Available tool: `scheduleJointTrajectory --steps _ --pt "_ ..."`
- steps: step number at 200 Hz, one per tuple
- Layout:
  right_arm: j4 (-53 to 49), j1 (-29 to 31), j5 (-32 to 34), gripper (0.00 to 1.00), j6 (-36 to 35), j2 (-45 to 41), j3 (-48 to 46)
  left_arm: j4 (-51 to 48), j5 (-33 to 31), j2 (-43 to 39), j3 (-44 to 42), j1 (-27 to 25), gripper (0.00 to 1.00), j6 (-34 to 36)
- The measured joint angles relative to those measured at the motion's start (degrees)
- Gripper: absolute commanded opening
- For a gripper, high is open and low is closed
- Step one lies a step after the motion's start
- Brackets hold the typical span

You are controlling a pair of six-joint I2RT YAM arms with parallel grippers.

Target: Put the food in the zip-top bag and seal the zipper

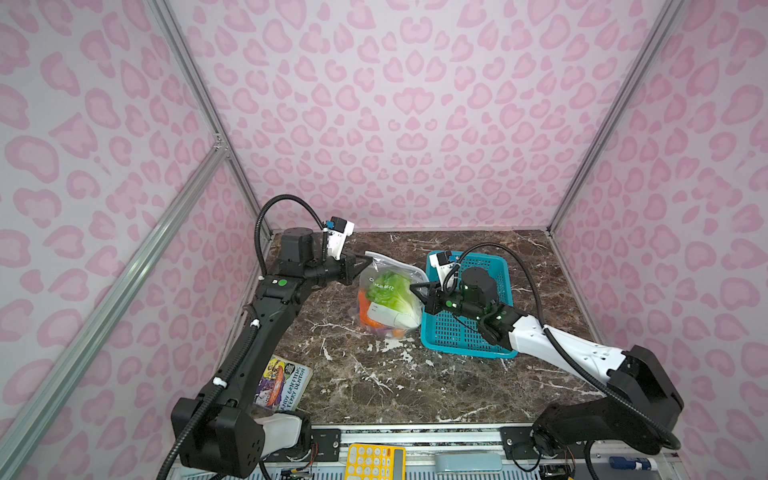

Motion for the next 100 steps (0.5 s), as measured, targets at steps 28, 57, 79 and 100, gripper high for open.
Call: scheduleJointTrajectory --steps 28,57,79,100 --pt "-5.68 3.98 2.80 0.00 -3.21 -4.07 2.01 -1.33 -0.61 -5.81 -2.71 -0.02 0.04 -2.71" --pt "-9.64 6.86 3.04 0.00 -4.31 -6.40 2.95 -2.01 -0.79 -8.98 -5.05 -0.04 0.04 -6.34" --pt "-11.04 7.21 2.43 0.00 -3.10 -5.73 2.58 -2.58 -1.11 -9.20 -6.80 -0.07 0.04 -8.81" --pt "-10.86 7.10 2.47 0.00 -1.51 -2.99 2.32 -2.99 -3.63 -8.26 -7.32 -0.09 0.51 -9.68"
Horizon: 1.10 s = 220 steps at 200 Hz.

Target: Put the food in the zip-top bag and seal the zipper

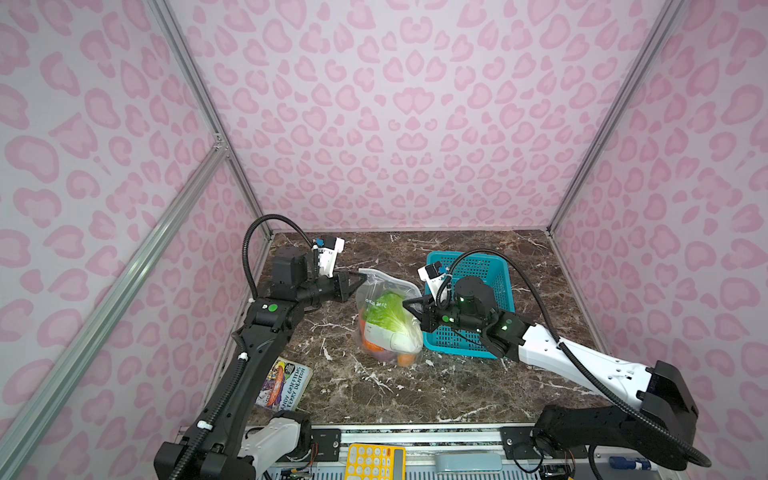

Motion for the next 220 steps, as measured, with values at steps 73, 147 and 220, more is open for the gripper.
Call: scheduleJointTrajectory --steps 73,147,220 --pt "-0.81 -11.98 -0.81 0.00 0.68 21.40 14.91 1.79 -14.08 4.76 2.89 5.62 0.98 1.73" --pt "-20.85 -13.70 -0.76 0.30 -8.13 52.17 54.80 7.56 -23.98 -0.70 -6.25 14.14 0.98 0.70" --pt "-40.79 -13.79 7.98 0.84 -14.69 57.37 76.04 12.59 -17.53 5.53 -7.45 24.00 0.98 -4.55"
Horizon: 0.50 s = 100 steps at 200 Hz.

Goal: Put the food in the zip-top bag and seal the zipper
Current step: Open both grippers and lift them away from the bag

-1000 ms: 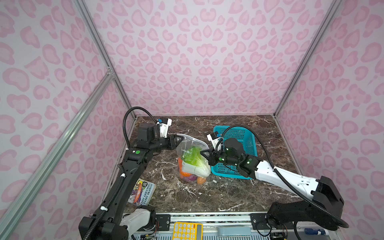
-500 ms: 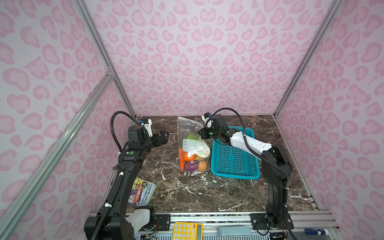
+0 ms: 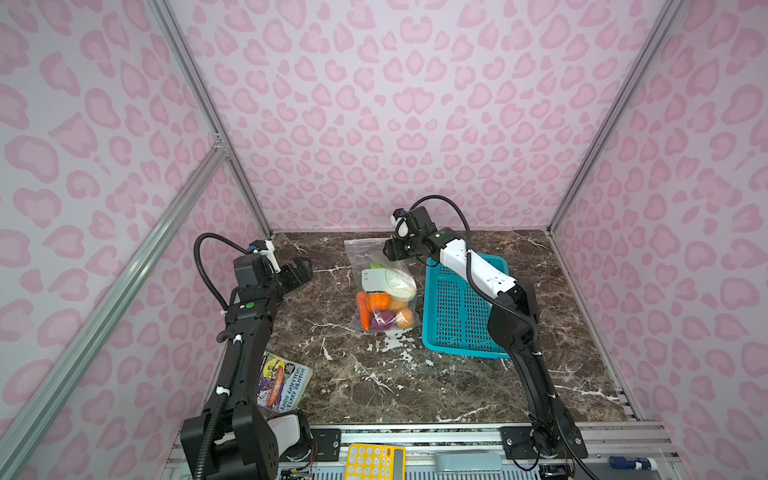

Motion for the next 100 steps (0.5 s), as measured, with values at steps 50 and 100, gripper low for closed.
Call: scheduleJointTrajectory --steps 50,100 --pt "0.33 -0.48 11.61 0.99 -5.33 -20.65 -21.59 2.43 3.17 -0.09 -0.85 1.20 0.98 -0.66" --pt "7.34 -4.04 21.16 0.99 -8.68 -42.88 -50.25 2.95 2.99 -0.70 -1.51 1.18 0.98 -0.63"
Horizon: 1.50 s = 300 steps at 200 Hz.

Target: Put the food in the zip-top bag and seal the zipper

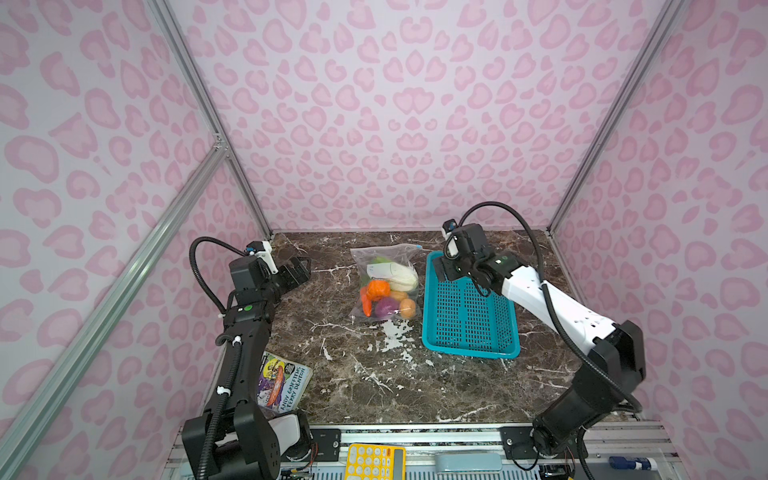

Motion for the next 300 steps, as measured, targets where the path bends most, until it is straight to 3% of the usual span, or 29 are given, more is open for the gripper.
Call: scheduleJointTrajectory --steps 27,57,85,105,160,214,254,275,300 --pt "5.14 -7.45 2.67 0.99 -0.37 -10.40 -13.64 0.24 -2.01 0.02 -0.50 0.00 0.98 0.11" --pt "12.20 -20.37 3.98 0.98 2.12 -18.69 -26.01 0.52 -4.63 -0.02 -1.97 -0.17 0.98 1.75" --pt "18.91 -30.80 2.29 0.98 4.63 -20.79 -34.60 1.31 -8.59 -1.07 -4.68 -1.03 0.98 3.82" --pt "25.16 -34.58 0.63 0.99 5.66 -18.95 -39.82 2.08 -12.07 -1.62 -6.49 -2.16 0.98 6.01" --pt "42.05 -35.47 -7.85 0.98 4.52 -9.16 -46.58 4.83 -19.56 0.13 -9.90 -5.60 0.98 11.45" --pt "62.31 -34.14 -15.80 0.99 0.52 -3.74 -51.67 17.00 -23.56 0.87 -20.26 -8.61 0.98 16.04" --pt "70.38 -31.63 -15.47 0.99 -1.81 -3.48 -54.82 32.61 -27.54 2.34 -29.42 -12.74 0.98 19.91" --pt "77.79 -31.01 -14.16 0.99 -2.38 -1.46 -59.19 40.52 -29.94 5.84 -31.36 -13.70 0.98 20.15" --pt "78.82 -30.93 -13.42 0.99 -2.80 -1.84 -59.21 48.22 -31.78 10.88 -31.82 -14.73 0.98 21.00"
